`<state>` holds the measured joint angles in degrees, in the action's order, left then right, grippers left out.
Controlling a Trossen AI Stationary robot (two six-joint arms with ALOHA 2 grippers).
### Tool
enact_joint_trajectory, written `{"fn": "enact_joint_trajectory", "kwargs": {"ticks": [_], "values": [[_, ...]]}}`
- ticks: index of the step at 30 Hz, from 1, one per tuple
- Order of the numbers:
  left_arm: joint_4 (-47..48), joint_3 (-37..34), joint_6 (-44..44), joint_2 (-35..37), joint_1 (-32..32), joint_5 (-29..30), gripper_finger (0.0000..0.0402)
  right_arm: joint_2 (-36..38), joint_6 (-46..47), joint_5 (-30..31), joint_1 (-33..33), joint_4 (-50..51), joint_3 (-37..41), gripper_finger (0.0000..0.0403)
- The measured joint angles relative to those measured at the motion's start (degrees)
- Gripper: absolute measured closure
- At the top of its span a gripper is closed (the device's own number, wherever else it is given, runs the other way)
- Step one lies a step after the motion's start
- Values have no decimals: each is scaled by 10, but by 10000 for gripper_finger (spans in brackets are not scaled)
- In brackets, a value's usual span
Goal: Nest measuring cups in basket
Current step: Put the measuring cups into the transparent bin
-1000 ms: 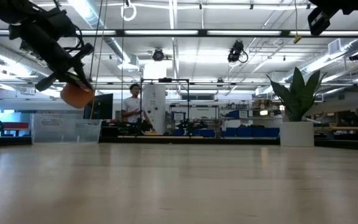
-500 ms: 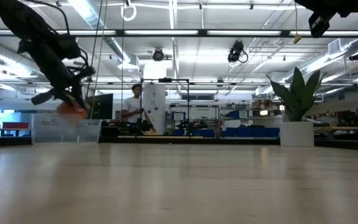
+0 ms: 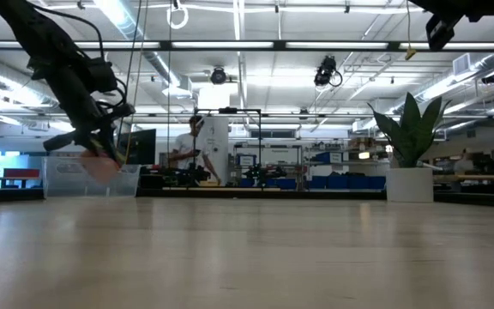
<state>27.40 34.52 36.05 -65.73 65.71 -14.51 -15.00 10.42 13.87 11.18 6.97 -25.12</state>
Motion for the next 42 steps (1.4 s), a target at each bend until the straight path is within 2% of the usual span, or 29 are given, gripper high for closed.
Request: {"fn": "enact_joint_trajectory", "kwargs": {"ticks": [9,17,26,42], "values": [[28,0,-5,-19,-6,48,356,0,1,0,0,-23,0,387],[29,1,-34,-74,-3,39,356,0,1,0,0,-23,0,387],[38,1,-70,-80,-3,35,355,0,1,0,0,-23,0,387],[41,0,-72,-82,-3,46,297,0,1,0,0,-38,0,387]]}}
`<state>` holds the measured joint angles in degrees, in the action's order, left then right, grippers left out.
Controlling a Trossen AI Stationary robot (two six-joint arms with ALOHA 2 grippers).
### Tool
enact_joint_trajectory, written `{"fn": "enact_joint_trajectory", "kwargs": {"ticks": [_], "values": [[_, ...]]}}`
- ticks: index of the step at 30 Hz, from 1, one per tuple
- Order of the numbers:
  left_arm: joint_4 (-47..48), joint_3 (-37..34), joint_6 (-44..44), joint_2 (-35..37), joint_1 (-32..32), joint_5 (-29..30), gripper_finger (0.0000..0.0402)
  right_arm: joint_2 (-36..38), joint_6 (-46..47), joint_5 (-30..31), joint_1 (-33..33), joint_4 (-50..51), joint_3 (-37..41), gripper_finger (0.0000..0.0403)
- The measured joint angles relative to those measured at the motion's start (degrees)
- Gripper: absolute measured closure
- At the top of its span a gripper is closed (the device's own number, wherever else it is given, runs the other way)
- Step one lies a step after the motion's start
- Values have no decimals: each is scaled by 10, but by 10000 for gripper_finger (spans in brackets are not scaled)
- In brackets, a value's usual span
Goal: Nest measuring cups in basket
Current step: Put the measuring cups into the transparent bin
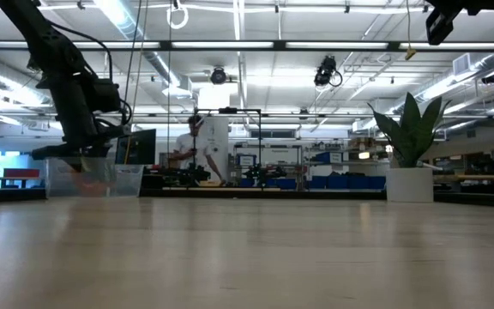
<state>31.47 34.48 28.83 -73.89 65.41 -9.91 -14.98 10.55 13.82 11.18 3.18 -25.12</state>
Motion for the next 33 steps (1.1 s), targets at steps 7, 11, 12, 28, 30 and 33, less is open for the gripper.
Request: {"fn": "enact_joint_trajectory", "kwargs": {"ticks": [7,11,12,28,30,33], "values": [[5,0,-14,0,0,-2,279,0,0,0,0,-14,0,387],[6,0,-18,0,0,-2,313,0,0,0,0,-14,0,387],[6,0,-19,0,0,-3,327,0,0,0,0,-15,0,387],[-12,1,-24,2,1,-102,345,0,0,0,0,-14,0,387],[-19,1,-23,1,0,-120,345,0,-1,0,0,-14,0,387],[-19,1,-25,1,0,-131,345,0,-1,0,0,-14,0,387]]}}
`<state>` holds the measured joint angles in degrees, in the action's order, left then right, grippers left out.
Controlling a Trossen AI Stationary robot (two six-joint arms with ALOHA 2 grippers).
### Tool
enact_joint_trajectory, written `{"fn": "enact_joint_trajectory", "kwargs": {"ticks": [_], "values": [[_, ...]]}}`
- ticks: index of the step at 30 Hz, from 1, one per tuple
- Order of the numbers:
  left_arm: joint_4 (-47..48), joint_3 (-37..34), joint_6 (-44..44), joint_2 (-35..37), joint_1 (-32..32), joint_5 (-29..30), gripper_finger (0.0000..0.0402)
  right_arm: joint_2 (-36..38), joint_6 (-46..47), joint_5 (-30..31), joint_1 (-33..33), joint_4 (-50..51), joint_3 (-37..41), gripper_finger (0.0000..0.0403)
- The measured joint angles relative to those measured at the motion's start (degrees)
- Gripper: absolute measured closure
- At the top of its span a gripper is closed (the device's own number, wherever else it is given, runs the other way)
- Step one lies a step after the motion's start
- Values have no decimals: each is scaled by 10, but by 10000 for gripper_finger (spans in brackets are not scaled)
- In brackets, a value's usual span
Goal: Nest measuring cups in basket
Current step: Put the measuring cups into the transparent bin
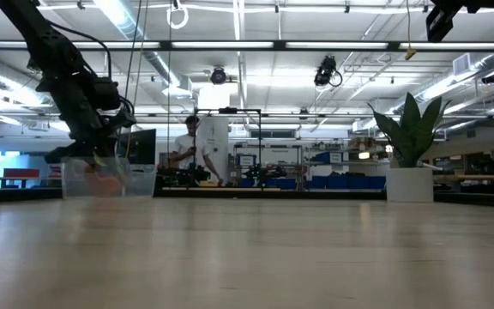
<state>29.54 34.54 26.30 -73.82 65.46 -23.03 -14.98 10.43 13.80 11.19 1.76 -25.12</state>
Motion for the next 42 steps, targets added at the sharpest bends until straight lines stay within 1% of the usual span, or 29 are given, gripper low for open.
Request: {"fn": "enact_joint_trajectory", "kwargs": {"ticks": [7,14,17,21,24,26,33,42], "values": [[-5,-3,0,0,-5,9,343,0,0,0,0,0,0,387],[6,-6,-19,-3,-9,15,254,0,0,0,0,0,0,387],[5,-5,-27,-13,-16,33,239,0,0,0,0,0,0,387],[4,-3,-30,-22,-31,61,236,0,1,0,0,0,0,387],[5,-3,-32,-22,-34,63,240,0,1,0,0,-6,0,387],[6,-3,-32,-23,-34,64,254,0,0,0,0,-10,0,387],[3,-4,-34,-23,-35,54,338,0,0,0,0,-18,0,387],[5,-4,-36,-23,-34,55,339,0,0,0,0,-19,0,387]]}}
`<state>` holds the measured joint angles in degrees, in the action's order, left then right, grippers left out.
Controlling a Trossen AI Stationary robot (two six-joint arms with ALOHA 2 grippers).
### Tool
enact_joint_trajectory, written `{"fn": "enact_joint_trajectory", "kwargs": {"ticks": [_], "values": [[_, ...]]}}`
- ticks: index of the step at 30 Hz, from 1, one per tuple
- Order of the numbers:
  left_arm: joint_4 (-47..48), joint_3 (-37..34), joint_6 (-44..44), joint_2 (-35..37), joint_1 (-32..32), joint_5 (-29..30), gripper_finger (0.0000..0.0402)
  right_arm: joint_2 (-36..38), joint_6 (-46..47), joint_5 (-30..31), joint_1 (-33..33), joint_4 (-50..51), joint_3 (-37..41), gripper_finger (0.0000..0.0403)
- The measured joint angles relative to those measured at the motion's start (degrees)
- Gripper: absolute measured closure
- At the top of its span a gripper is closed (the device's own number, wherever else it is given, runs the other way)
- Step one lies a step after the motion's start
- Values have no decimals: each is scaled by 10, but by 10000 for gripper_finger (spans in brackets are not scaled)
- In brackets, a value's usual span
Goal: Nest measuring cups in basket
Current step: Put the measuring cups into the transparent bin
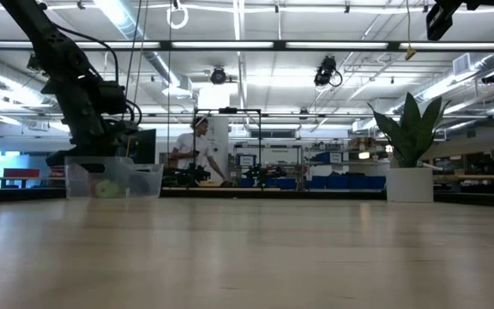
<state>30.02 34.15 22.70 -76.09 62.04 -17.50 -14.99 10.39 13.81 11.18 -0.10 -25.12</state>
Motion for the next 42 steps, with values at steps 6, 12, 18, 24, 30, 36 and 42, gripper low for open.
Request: {"fn": "enact_joint_trajectory", "kwargs": {"ticks": [6,12,18,24,30,36,42], "values": [[-1,0,1,0,2,-8,339,0,0,0,0,-3,0,387],[-3,-1,0,0,13,-35,339,0,0,0,0,-3,0,387],[-5,-1,-5,0,26,-71,339,0,0,0,0,-3,0,387],[-12,-2,-5,-1,38,-136,339,0,0,0,0,-3,0,387],[-84,-3,14,-2,40,-230,339,0,0,0,0,-3,0,387],[-131,-2,48,-2,40,-234,339,0,0,0,0,-3,0,387],[-130,-2,38,-1,40,-274,339,0,0,0,0,-3,0,387]]}}
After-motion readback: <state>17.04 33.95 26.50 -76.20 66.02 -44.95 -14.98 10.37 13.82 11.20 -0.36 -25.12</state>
